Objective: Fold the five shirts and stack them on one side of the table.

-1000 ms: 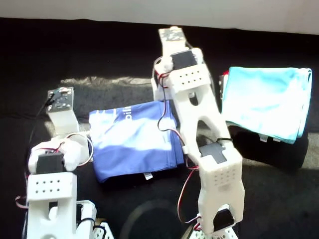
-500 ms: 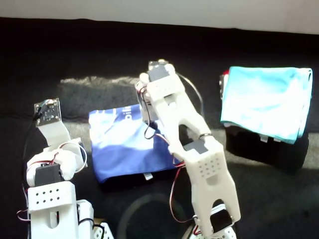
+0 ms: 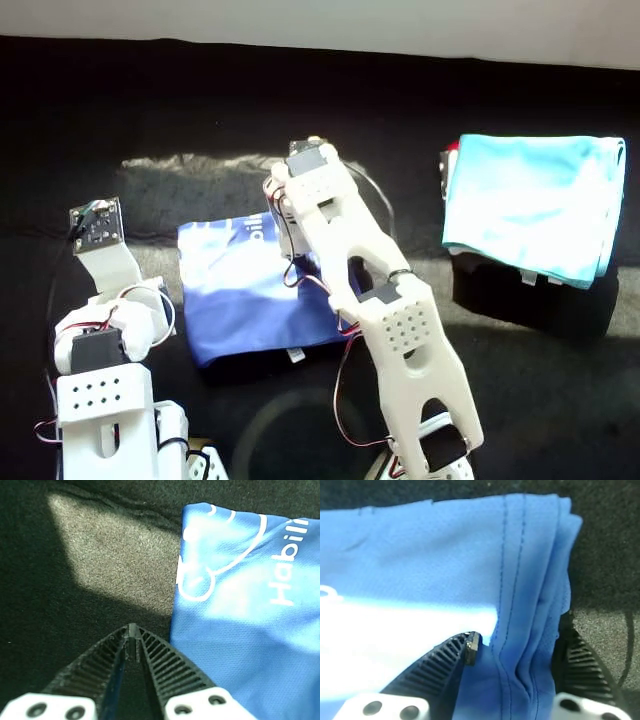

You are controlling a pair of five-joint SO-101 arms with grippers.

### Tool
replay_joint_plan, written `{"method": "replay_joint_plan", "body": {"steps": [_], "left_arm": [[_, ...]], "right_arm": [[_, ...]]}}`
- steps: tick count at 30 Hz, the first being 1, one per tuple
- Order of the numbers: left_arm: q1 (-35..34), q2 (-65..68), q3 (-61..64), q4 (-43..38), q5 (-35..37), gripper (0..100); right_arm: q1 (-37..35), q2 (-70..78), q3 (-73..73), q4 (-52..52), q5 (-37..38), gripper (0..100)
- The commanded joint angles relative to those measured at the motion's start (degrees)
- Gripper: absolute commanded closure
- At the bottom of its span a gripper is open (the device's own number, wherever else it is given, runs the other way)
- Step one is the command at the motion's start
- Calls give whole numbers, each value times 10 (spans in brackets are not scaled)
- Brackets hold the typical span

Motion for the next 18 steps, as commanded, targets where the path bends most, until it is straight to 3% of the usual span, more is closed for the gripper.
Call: {"method": "replay_joint_plan", "body": {"steps": [1, 8, 13, 18], "left_arm": [[-7, -4, -2, -5, -4, 990], [-14, -4, -2, -5, -4, 990], [-32, -4, -2, -5, -4, 990], [-30, -4, -2, -5, -4, 990]], "right_arm": [[-10, 23, 0, -21, 49, 991], [39, -14, -22, 2, 87, 992], [81, -119, -113, 69, 158, 992], [139, -238, -121, 68, 211, 992]]}}
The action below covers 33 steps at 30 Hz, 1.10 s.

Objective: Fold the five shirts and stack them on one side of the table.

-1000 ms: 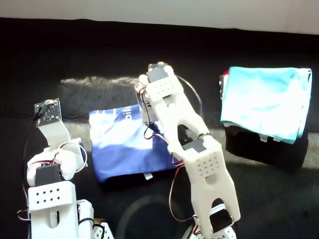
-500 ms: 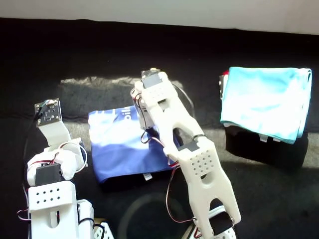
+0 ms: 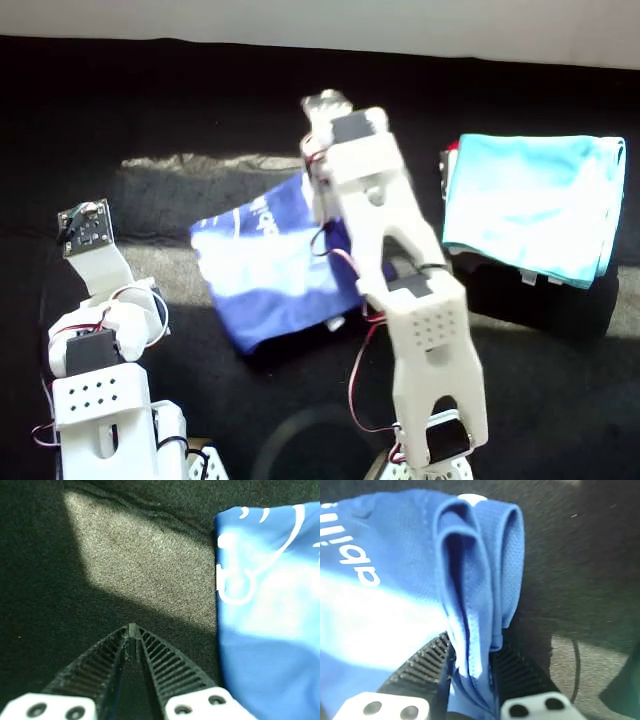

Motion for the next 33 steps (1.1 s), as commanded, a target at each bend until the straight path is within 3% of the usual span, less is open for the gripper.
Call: {"method": "replay_joint_plan", "body": {"steps": [1, 10, 16, 20, 26, 33], "left_arm": [[-4, -4, -2, -5, -4, 990], [-3, -4, -2, -5, -5, 990], [-3, -4, -2, -5, -5, 990], [-3, -4, -2, -5, -5, 990], [-3, -4, 0, -5, -5, 990], [-2, -4, 33, -9, -5, 990]], "right_arm": [[44, -113, -27, 9, 29, 992], [60, -296, -22, 9, 87, 992], [73, -417, 58, 9, 133, 992], [137, -486, 97, 9, 164, 992], [291, -509, 102, 7, 250, 992], [374, -440, 128, -16, 320, 992]]}}
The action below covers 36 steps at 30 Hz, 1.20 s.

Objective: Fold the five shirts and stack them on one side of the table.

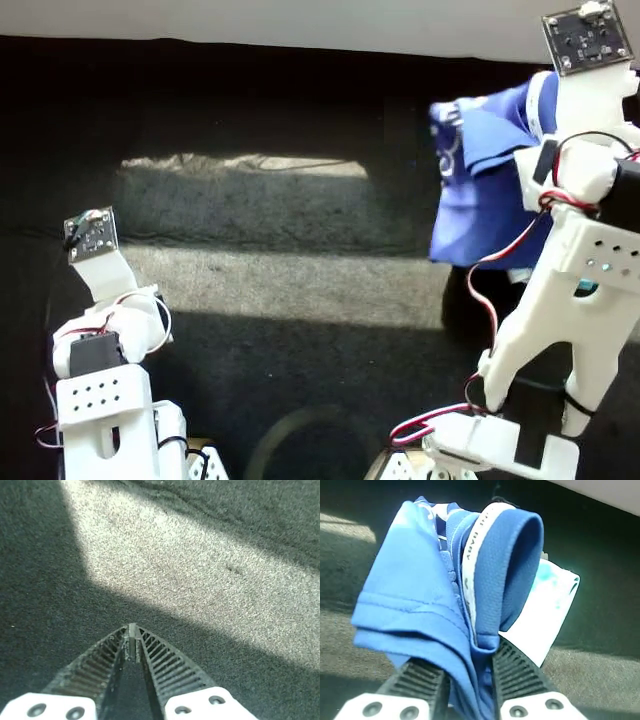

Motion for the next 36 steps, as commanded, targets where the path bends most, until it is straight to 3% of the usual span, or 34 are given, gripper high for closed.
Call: {"method": "replay_joint_plan", "body": {"steps": [1, 9, 17, 21, 27, 32, 36], "left_arm": [[-2, -4, 5, -9, -5, 990], [-5, -7, 7, -6, -5, 990], [-2, -7, 7, -9, -5, 990], [-2, -7, 7, -8, -5, 990], [-3, -7, 7, -10, -5, 990], [-3, -7, 7, -10, -5, 990], [-3, -7, 7, -10, -5, 990]], "right_arm": [[50, 52, 2, -37, 23, 992], [131, 231, -5, -182, 98, 992], [149, 334, -101, -222, 104, 992], [153, 377, -156, -218, 103, 984], [155, 391, -196, -160, 100, 792], [153, 390, -242, -124, 98, 786], [160, 392, -270, -120, 36, 786]]}}
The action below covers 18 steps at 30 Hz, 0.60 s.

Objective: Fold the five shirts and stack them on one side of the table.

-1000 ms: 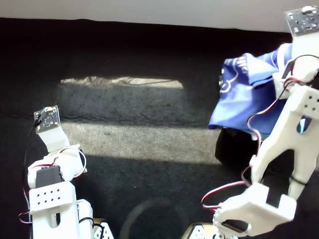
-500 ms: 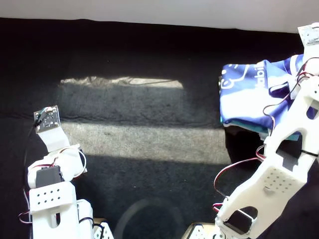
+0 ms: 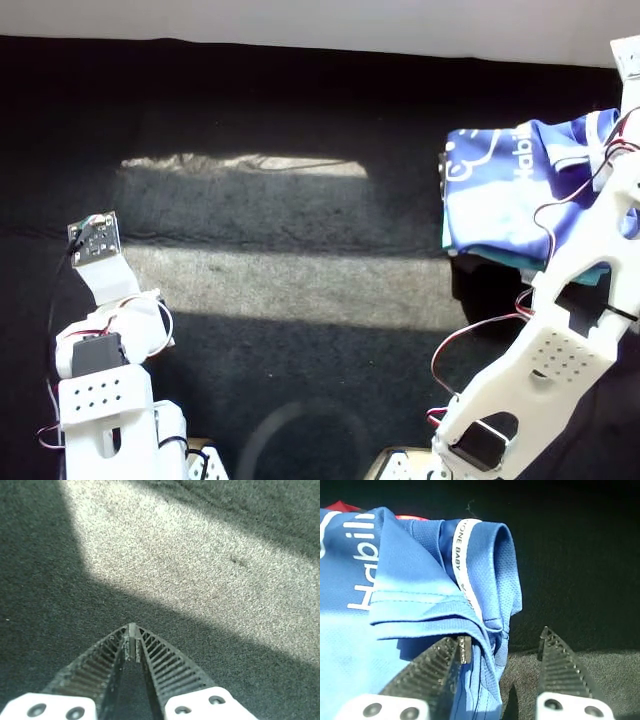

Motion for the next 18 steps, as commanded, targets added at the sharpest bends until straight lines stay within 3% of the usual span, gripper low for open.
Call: {"method": "replay_joint_plan", "body": {"steps": [1, 13, 18], "left_arm": [[-3, -7, -7, -8, -5, 990], [-3, -7, -7, -8, -5, 990], [-3, -7, -7, -8, -5, 990]], "right_arm": [[14, -5, -37, 1, -54, 786], [51, 29, -47, -124, -223, 786], [65, 51, -48, -122, -277, 786]]}}
